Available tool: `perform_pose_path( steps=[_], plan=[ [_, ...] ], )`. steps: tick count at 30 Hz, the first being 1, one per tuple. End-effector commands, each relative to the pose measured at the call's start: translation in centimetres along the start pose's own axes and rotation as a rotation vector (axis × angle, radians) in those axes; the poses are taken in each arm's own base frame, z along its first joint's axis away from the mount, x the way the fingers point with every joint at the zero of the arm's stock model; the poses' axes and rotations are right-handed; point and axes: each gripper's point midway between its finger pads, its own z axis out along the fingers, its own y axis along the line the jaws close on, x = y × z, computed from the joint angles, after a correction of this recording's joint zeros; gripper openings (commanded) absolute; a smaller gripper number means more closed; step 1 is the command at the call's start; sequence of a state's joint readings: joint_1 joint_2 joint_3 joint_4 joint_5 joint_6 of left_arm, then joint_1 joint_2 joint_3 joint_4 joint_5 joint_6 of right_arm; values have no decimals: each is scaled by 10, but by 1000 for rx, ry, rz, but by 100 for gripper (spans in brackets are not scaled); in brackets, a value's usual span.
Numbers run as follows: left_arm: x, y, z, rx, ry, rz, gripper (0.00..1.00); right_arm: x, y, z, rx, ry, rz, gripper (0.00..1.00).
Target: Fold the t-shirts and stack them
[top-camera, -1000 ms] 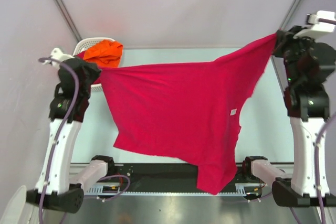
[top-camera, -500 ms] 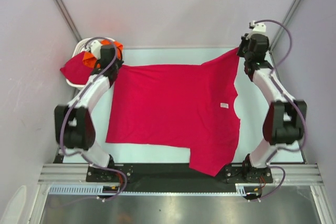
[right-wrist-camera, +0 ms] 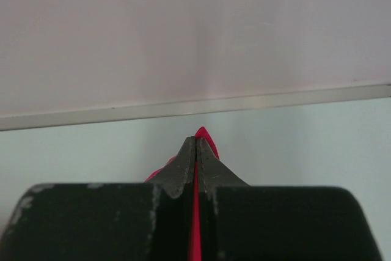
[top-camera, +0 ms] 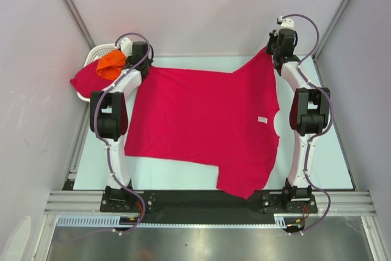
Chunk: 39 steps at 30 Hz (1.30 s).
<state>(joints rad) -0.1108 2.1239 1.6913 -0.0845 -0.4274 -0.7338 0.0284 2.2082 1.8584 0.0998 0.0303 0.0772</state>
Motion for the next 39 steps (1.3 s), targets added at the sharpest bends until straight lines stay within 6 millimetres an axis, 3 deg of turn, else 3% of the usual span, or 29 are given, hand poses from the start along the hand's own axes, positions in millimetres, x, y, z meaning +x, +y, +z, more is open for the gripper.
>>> perform_pose_path(
  steps=[1,22,33,39],
  plan=[
    [-24,-5,8,-8,-84,-53,0,-24,-2,9,-11,-48,2,0],
    [2,-1,27,-4,-33,-28,0,1,15,19,-47,22,24,0],
    [13,6,34,-31,-10,-17,0,29,22,19,-47,109,37,0],
    [9,9,35,-53,-9,-30,0,34,34,21,-61,119,35,0]
  ],
)
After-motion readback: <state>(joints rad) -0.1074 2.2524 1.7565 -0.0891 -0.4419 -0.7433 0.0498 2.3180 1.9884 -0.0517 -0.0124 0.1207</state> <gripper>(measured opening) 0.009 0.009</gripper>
